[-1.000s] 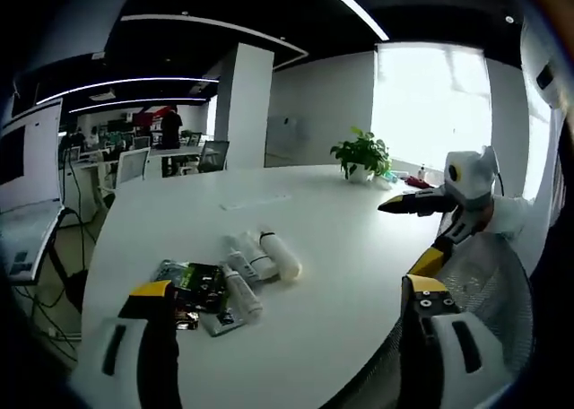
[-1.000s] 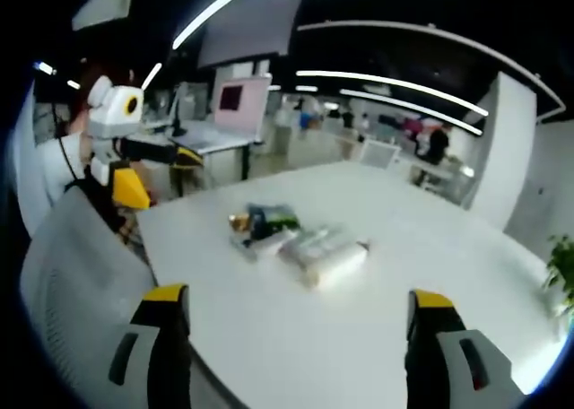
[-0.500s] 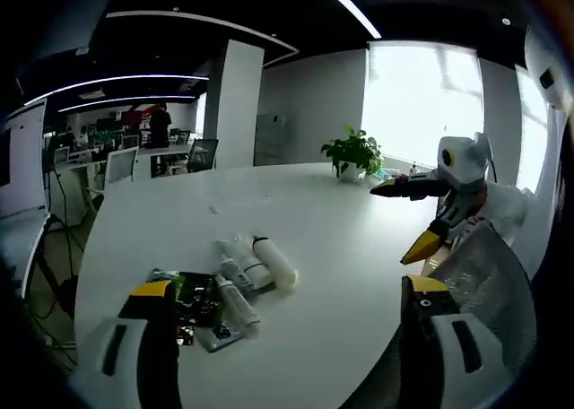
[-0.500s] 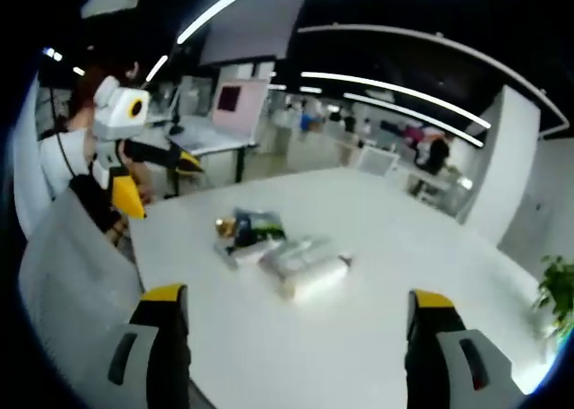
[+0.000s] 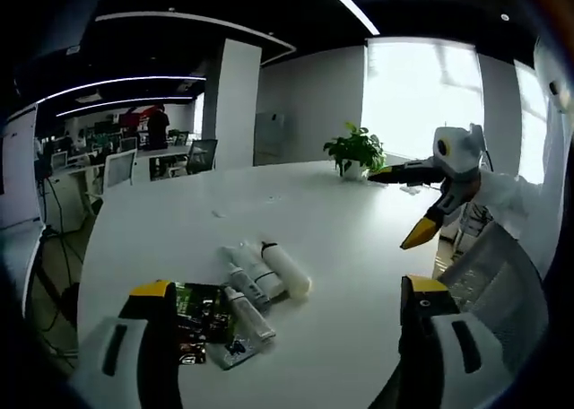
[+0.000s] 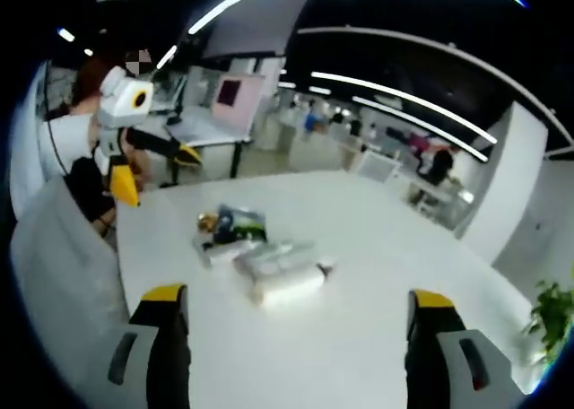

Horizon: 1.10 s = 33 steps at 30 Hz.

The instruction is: Arrange the skincare products in the storage area until every visible bottle or jar stands upright without overlapping.

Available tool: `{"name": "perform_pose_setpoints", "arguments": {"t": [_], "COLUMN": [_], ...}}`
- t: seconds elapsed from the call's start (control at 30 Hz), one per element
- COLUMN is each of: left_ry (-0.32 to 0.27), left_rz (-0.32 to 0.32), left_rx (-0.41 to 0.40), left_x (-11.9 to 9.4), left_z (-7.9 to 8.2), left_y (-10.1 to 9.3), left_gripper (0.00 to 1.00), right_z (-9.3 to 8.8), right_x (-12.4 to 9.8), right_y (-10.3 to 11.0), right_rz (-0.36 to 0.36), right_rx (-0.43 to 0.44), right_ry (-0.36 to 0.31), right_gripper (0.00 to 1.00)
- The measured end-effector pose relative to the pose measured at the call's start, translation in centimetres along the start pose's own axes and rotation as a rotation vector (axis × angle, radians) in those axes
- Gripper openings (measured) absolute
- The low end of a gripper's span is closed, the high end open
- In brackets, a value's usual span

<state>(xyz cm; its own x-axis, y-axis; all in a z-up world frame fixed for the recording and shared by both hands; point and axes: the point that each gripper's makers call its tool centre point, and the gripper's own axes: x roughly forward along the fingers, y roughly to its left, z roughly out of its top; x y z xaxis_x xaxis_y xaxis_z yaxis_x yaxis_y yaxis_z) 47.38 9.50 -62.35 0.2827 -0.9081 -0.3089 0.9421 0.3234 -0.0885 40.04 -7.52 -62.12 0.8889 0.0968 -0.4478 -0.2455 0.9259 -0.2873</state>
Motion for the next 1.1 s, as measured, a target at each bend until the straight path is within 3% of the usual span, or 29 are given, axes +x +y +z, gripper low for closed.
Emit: {"name": "perform_pose_setpoints", "arguments": {"t": [0.8, 1.1], "left_ry": [0.059, 0.101], "left_rz": [-0.066, -0.113], "left_rx": [0.016, 0.066], "left_x": [5.3, 7.8], "left_z": [0.4, 0.2], "left_y": [0.4, -0.7], "left_gripper": [0.97, 0.95], "right_z": [-1.2, -1.2], "right_x": [3.5, 4.5], "right_y": [-1.7, -1.9], "right_rz": [0.047, 0.048], "right_rx": [-0.024, -0.007], "right_ry": [0.039, 0.029], "right_gripper": [1.0, 1.0]}}
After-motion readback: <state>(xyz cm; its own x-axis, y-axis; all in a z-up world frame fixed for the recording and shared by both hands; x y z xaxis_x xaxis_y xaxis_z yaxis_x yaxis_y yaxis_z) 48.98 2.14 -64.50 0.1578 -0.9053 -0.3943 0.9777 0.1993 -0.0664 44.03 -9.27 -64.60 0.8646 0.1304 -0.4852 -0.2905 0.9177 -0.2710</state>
